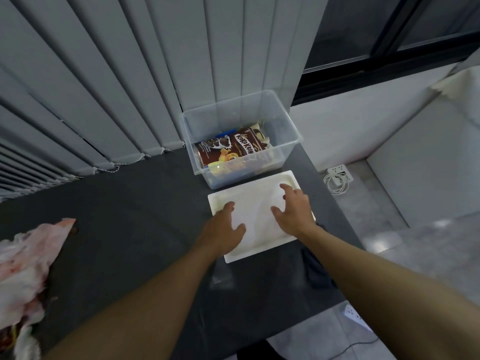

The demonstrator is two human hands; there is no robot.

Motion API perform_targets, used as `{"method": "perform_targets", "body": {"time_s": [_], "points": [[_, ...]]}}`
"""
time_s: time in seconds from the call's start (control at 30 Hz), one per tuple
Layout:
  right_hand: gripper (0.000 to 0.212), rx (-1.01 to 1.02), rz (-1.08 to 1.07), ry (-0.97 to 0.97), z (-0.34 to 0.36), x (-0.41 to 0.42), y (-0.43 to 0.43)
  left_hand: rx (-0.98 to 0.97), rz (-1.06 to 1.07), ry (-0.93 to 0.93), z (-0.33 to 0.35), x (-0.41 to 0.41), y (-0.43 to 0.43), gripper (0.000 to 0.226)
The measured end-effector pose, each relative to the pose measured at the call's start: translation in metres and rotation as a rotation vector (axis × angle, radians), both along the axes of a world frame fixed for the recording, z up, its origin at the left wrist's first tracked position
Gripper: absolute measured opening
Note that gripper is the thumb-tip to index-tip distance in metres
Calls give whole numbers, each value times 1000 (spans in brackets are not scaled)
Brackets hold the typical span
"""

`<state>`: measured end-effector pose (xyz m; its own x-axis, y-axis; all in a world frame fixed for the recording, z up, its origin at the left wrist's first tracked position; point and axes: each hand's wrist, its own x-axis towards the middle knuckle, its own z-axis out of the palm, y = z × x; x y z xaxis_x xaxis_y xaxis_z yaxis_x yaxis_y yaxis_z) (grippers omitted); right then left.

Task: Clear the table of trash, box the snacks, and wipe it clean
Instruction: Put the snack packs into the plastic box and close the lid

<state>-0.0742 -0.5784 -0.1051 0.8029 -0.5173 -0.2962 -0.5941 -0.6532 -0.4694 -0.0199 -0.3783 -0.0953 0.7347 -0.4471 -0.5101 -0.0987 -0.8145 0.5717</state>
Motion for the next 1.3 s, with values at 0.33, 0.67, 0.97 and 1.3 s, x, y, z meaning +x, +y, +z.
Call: {"method": "perform_targets", "body": {"time_s": [0.33,0.67,0.97,1.3], "points": [[67,-74,-136,223,-2,0,-14,233,-9,-59,-13,14,13,73],[52,214,-329,65,10,7,-35,-39,321,18,-10,20,-2,56],[32,208,-401,-388,45,5,-26,-242,174,-567,39,19,4,32],[35,3,-242,-453,104,65,-38,-380,310,-485,98,75,4,69]]}}
